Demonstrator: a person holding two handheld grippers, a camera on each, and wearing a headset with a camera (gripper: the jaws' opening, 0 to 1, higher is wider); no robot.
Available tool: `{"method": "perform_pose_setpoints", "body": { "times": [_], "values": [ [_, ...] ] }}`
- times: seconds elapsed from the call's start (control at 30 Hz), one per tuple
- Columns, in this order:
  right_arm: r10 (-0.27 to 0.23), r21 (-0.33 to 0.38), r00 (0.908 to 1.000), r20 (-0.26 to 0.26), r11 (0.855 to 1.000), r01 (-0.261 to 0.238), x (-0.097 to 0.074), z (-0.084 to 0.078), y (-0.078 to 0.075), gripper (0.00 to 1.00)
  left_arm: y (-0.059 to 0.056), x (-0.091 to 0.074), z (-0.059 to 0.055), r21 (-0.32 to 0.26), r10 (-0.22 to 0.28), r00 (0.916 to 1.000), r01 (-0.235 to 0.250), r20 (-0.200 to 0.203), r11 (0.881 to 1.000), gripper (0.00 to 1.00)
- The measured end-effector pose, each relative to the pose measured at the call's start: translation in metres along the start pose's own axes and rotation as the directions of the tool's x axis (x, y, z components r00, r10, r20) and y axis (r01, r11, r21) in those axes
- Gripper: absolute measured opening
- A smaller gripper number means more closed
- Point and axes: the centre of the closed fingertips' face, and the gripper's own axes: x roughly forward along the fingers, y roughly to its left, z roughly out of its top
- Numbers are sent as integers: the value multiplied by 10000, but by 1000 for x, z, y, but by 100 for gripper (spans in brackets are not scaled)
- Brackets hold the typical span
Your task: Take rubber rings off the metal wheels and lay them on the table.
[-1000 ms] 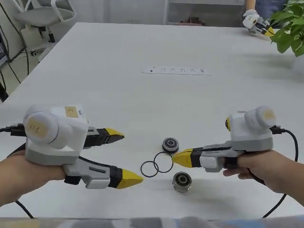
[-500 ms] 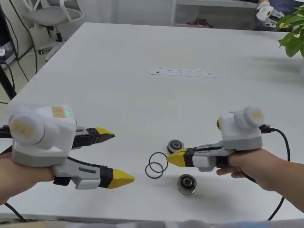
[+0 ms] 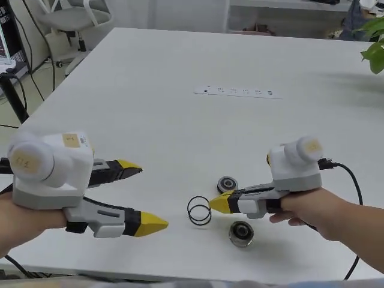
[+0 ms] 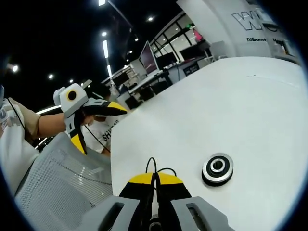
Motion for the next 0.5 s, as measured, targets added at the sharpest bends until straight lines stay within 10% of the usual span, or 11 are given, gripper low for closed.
{"method": "perform_pose_setpoints", "body": {
  "times": [0.5],
  "values": [
    [-363,183,9984,-426,9991,371,4,-13,-10,0,3,-2,-7,-216,101,9999,-103,-87,9997,72]
  ]
}}
